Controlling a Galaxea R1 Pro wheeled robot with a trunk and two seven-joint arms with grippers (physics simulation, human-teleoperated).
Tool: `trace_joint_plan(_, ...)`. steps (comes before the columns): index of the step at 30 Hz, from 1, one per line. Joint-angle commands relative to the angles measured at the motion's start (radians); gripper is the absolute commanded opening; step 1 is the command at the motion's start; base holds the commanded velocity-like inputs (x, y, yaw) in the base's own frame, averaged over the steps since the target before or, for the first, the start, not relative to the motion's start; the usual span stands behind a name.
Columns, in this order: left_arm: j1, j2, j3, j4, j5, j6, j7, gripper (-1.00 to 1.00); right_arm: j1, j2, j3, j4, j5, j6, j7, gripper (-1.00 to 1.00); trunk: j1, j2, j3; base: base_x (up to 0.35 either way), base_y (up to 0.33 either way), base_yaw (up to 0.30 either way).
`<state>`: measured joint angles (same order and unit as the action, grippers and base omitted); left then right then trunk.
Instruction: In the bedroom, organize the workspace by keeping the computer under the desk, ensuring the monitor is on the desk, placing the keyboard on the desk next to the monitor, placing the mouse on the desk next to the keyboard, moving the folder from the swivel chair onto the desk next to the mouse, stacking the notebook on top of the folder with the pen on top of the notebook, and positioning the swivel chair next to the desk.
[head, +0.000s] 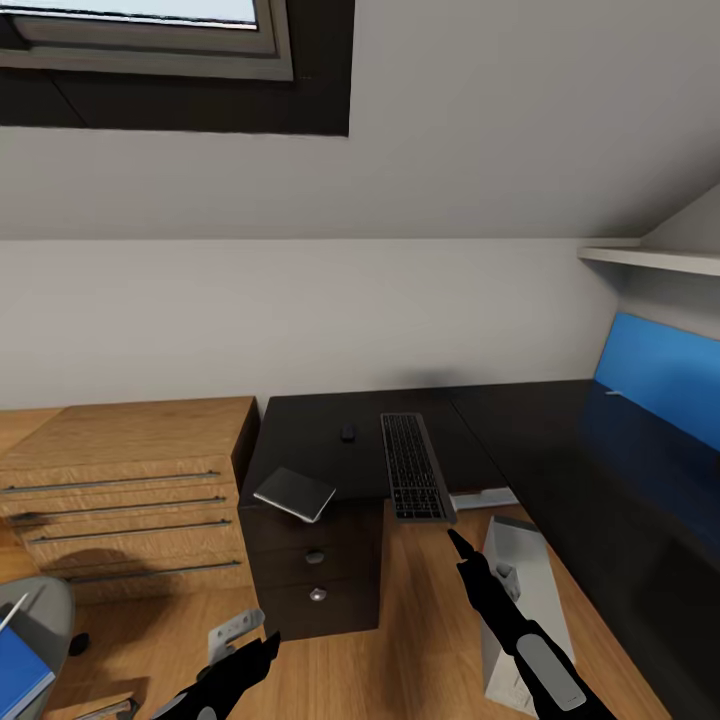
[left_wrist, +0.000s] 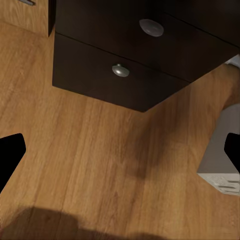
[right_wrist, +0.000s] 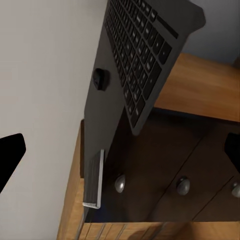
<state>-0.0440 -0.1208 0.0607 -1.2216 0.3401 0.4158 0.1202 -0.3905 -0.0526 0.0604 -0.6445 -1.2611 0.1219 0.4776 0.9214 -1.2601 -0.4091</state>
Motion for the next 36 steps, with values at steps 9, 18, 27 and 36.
trace_joint_plan(9,0.000,0.001,-0.031,0.007,0.013,0.012,0.006,1.00,-0.001,-0.001,0.003,0.000,-0.010,0.002,0.002,1.00,0.035,-0.064,-0.029,0.000,0.000,0.000)
trace_joint_plan(18,0.000,0.001,-0.035,0.010,0.013,0.012,0.007,1.00,-0.001,-0.002,0.003,-0.001,-0.009,0.002,0.007,1.00,0.069,-0.127,-0.058,0.000,0.000,0.000)
trace_joint_plan(27,0.000,0.001,-0.036,0.013,0.013,0.012,0.007,1.00,-0.001,-0.004,0.001,0.000,-0.009,0.001,0.051,1.00,0.104,-0.190,-0.086,0.000,0.000,0.000)
trace_joint_plan(36,0.000,0.000,-0.036,0.022,0.013,0.012,0.009,1.00,-0.001,-0.005,0.001,0.000,-0.009,0.001,0.076,1.00,0.138,-0.253,-0.114,0.000,0.000,0.000)
